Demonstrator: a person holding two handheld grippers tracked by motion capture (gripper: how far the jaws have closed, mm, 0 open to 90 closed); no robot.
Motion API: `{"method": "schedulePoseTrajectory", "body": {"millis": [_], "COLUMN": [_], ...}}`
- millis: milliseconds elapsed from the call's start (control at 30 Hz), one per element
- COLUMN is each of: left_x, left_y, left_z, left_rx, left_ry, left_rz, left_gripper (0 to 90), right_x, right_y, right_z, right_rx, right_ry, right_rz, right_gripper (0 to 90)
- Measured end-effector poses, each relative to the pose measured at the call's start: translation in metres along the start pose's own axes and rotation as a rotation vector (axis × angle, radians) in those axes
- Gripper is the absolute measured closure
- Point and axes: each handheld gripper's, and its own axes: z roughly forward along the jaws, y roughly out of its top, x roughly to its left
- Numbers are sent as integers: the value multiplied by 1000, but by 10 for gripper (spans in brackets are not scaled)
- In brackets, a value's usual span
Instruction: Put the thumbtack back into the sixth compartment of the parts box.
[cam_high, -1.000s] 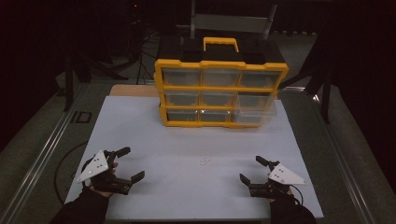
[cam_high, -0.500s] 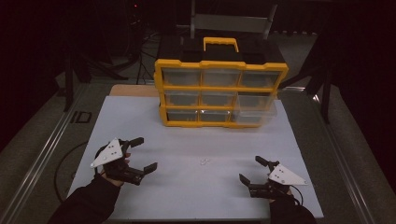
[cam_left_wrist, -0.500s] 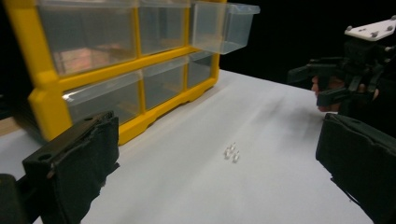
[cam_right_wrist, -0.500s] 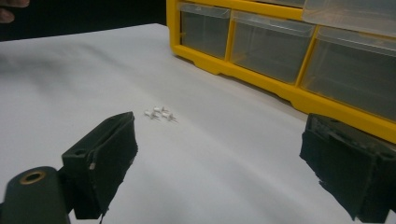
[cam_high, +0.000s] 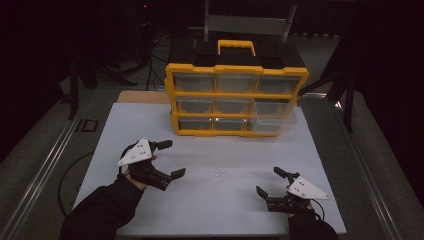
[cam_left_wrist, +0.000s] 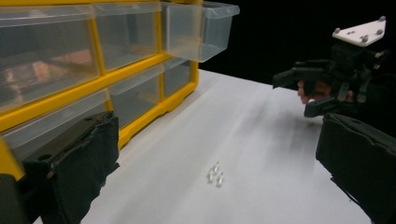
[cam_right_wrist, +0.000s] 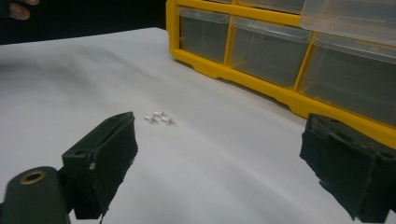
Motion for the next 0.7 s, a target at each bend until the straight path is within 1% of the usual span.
{"method": "schedulePoseTrajectory", "body": {"millis": [133, 267, 400, 467, 533, 567, 700], "left_x": [0, 1, 4, 4, 5, 5, 3], "left_y": [6, 10, 12, 14, 15, 15, 16], "left_z": [10, 21, 32, 38, 44, 47, 61], "left_rx": [18, 22, 22, 30, 32, 36, 77], "left_ry": [-16, -30, -47, -42, -52, -57, -75], "left_rz": [6, 1, -19, -14, -18, -21, -2], "left_gripper": [0, 0, 0, 0, 0, 0, 0], "right_x": [0, 0, 0, 1, 1, 0, 0], "right_y": [0, 0, 0, 0, 0, 0, 0], "right_z": [0, 0, 0, 0, 0, 0, 0], "right_rx": [-3, -5, -4, -3, -3, -3, -5], "right_ry": [1, 2, 6, 8, 9, 8, 12], "right_rz": [1, 1, 1, 3, 3, 1, 1], "right_gripper": [103, 103, 103, 103, 103, 103, 103]}}
